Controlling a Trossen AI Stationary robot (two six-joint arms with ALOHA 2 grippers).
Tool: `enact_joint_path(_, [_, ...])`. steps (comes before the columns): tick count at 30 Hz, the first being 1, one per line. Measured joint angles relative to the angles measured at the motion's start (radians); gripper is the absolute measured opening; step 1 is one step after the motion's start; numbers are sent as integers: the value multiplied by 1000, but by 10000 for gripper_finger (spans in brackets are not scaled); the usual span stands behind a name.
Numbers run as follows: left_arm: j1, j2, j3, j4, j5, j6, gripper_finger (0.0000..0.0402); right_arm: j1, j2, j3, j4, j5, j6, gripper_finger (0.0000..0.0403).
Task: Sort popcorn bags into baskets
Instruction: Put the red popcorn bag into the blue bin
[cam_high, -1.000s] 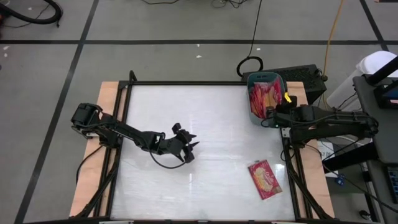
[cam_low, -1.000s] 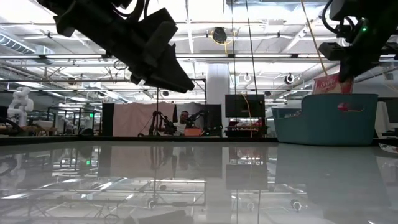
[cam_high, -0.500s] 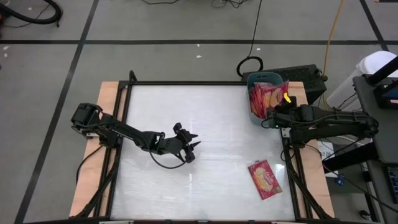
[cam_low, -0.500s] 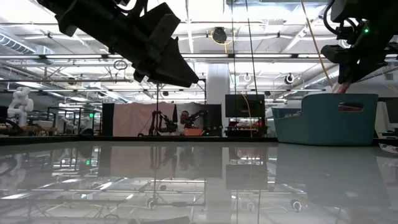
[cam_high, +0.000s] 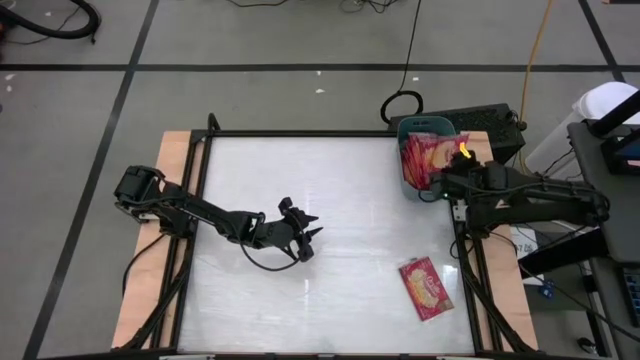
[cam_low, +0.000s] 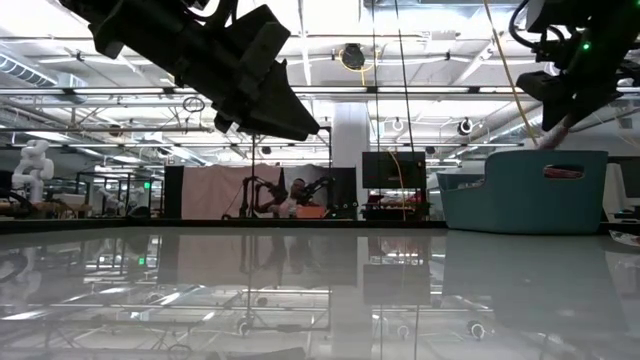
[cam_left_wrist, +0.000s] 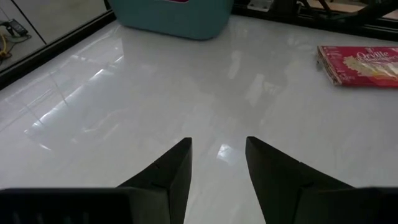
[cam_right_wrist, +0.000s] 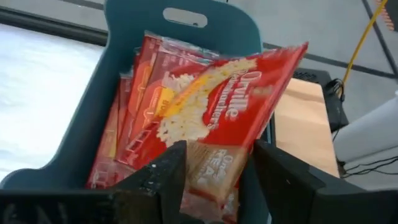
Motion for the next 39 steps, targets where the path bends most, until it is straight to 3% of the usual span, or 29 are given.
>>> enact_joint_path(8, [0, 0, 0, 0, 0, 2, 157, -56, 0, 1, 21, 36, -105, 178])
enact_joint_path(13, [0, 0, 0, 0, 0, 2, 157, -57, 0, 1, 160, -9, -213, 178])
enact_joint_path(17, [6, 0, 0, 3, 0, 9, 157, -57, 17, 1, 342, -80, -308, 178])
enact_joint_path(21, [6, 0, 0, 4, 5, 15, 157, -28, 63, 1, 574, -249, -435, 172])
enact_joint_path(25, [-6, 0, 0, 4, 63, 32, 157, 73, 120, 1, 786, -395, -558, 157])
enact_joint_path(29, [-27, 0, 0, 3, 70, 38, 157, 216, 185, 2, 872, -488, -549, 142])
enact_joint_path(39, [-50, 0, 0, 7, 71, 52, 157, 608, 331, 2, 826, -491, -325, 115])
